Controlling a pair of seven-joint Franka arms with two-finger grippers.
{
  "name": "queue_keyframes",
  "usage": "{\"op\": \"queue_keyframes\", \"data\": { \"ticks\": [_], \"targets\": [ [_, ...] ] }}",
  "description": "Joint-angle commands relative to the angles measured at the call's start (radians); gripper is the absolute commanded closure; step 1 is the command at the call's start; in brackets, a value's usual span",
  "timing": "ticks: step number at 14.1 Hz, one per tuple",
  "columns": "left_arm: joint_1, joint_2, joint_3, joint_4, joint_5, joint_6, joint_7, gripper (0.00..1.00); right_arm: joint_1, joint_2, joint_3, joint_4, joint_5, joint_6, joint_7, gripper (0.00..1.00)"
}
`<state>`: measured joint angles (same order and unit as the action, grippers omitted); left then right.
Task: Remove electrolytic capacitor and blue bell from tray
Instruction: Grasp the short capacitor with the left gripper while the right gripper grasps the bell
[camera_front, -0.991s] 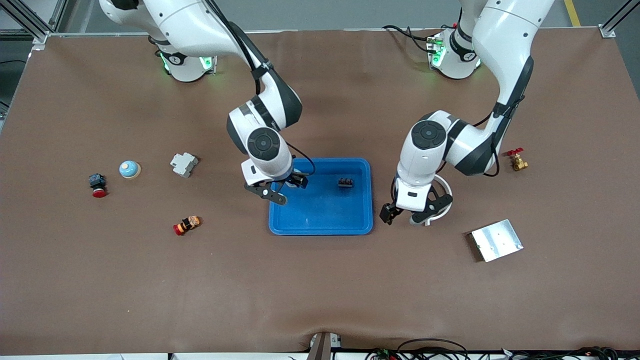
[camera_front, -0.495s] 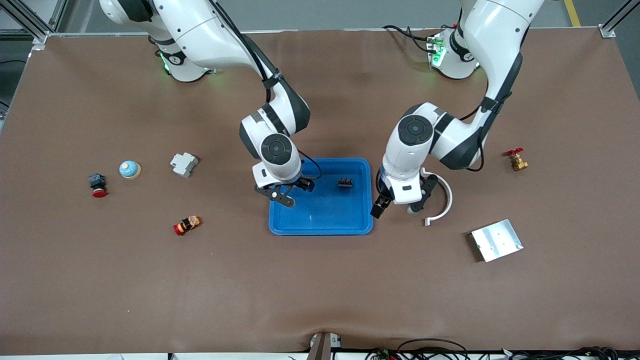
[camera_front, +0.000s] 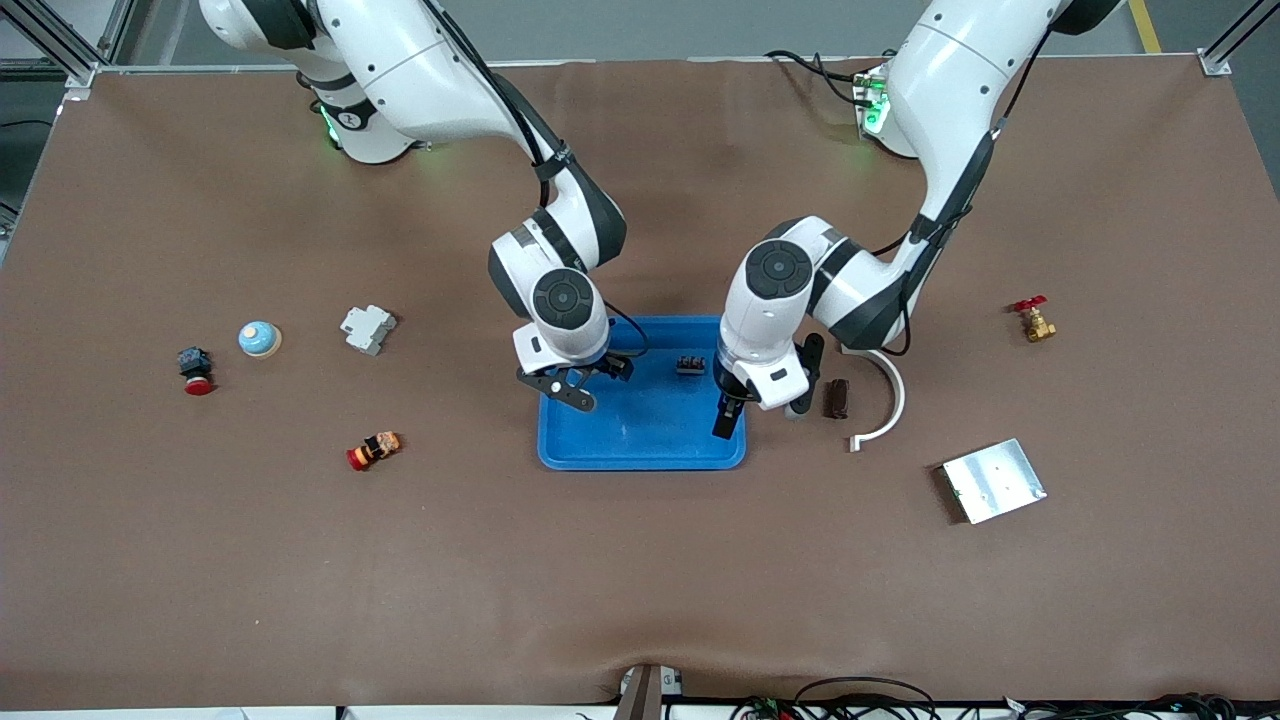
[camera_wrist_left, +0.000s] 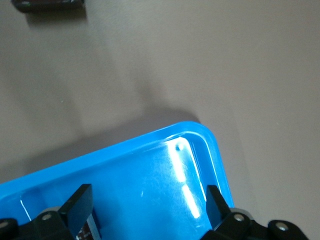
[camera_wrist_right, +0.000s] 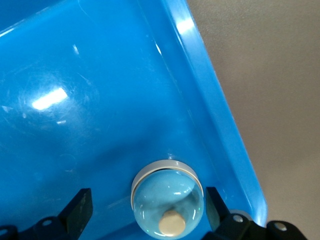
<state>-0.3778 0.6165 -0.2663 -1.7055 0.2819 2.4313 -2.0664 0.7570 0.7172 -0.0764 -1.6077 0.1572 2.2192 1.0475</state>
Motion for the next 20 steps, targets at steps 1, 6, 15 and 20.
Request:
{"op": "queue_keyframes", "data": {
  "ticks": [1,6,15,20],
  "targets": [
    [-0.035,0.063,0.005,0.114,-0.01,-0.101,-0.085,0.0,0.021,0.007,-0.013,-0.004,0.021,0.019,0.011,0.0],
    [-0.065,0.085,0.002,0.129,-0.013,-0.107,-0.213,0.0,0.022,0.015,-0.013,-0.011,0.021,0.019,0.011,0.0],
    [-0.099,0.111,0.002,0.13,-0.09,-0.11,-0.216,0.0,0.025,0.024,-0.013,-0.009,0.021,0.019,0.011,0.0],
    [-0.13,0.144,0.002,0.123,-0.093,-0.11,-0.219,0.0,0.025,0.028,-0.011,-0.009,0.021,0.017,0.011,0.27]
  ]
}}
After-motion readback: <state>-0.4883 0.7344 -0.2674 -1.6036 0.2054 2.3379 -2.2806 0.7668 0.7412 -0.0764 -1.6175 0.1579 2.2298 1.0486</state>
